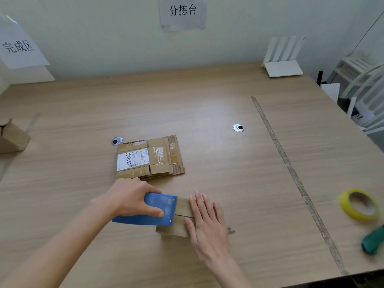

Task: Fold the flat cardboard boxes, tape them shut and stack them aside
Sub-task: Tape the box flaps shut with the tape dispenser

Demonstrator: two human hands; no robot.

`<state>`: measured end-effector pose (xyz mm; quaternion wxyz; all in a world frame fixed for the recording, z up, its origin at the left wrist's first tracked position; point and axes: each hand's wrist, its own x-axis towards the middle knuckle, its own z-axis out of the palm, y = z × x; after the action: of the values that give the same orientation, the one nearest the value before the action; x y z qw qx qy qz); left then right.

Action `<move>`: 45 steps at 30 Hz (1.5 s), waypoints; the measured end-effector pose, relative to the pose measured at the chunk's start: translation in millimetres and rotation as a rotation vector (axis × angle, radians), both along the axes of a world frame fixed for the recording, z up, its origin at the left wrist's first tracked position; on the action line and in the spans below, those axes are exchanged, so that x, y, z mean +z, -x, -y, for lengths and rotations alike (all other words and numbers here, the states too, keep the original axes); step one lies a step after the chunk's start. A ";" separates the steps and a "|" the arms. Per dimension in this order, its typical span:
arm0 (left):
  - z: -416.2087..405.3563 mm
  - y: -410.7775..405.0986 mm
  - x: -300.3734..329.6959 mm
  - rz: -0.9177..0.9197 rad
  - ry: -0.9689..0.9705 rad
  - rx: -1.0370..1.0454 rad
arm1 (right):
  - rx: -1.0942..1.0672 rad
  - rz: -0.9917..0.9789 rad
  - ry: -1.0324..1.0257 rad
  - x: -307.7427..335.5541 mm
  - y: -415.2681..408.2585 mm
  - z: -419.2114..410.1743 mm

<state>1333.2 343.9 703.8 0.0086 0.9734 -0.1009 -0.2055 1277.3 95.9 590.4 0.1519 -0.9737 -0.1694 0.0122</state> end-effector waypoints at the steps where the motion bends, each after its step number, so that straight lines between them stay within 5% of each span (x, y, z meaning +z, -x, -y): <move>1: -0.6 -1.9 1.1 0.013 -0.009 -0.009 | -0.002 0.000 -0.001 0.2 0.3 -0.7; 10: -9.5 -4.8 0.3 0.014 -0.091 -0.020 | 0.003 -0.025 -0.002 -3.7 -1.2 -0.3; 45: -74.0 53.6 -25.8 -0.090 0.169 0.235 | 0.274 -0.069 0.144 2.3 -29.4 13.8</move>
<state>1279.7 417.9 678.0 0.1189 0.9641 -0.0028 -0.2373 1306.7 82.1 592.8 0.0841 -0.9488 -0.2942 0.0784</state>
